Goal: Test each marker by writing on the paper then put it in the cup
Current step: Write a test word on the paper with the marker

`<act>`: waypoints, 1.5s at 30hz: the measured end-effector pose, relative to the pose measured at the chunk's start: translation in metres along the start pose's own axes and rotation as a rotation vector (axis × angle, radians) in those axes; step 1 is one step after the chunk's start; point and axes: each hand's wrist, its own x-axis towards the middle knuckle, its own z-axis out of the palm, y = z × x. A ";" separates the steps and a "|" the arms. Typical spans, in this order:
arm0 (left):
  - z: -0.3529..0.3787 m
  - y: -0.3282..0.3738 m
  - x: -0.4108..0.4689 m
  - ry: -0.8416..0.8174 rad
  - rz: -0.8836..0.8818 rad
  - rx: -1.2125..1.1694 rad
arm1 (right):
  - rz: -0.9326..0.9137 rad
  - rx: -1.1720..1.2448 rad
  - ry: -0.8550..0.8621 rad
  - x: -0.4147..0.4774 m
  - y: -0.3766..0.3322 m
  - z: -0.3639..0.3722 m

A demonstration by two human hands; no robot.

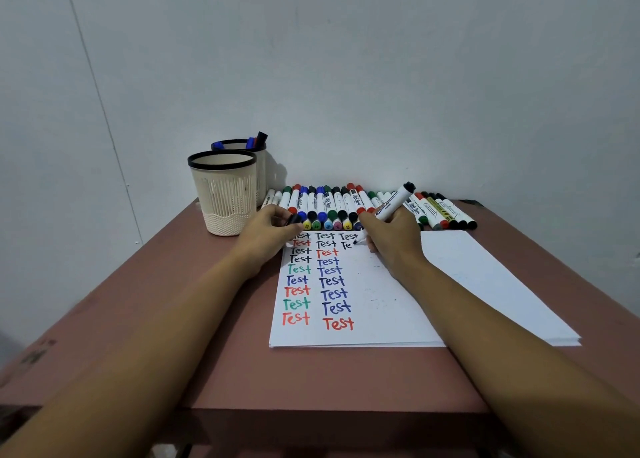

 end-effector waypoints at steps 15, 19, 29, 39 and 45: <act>0.001 0.001 -0.001 -0.007 -0.005 0.023 | 0.015 -0.009 -0.024 0.000 -0.001 -0.001; 0.002 0.001 -0.001 -0.010 -0.003 0.007 | 0.030 0.024 -0.002 -0.001 -0.001 -0.002; 0.001 0.001 -0.002 -0.016 0.003 0.004 | -0.014 -0.038 0.034 -0.003 -0.003 -0.001; 0.001 0.002 -0.002 -0.008 0.005 0.014 | -0.007 -0.024 0.008 -0.005 -0.004 -0.003; 0.001 0.005 -0.007 0.022 0.127 0.033 | -0.009 -0.037 0.031 -0.007 -0.007 -0.003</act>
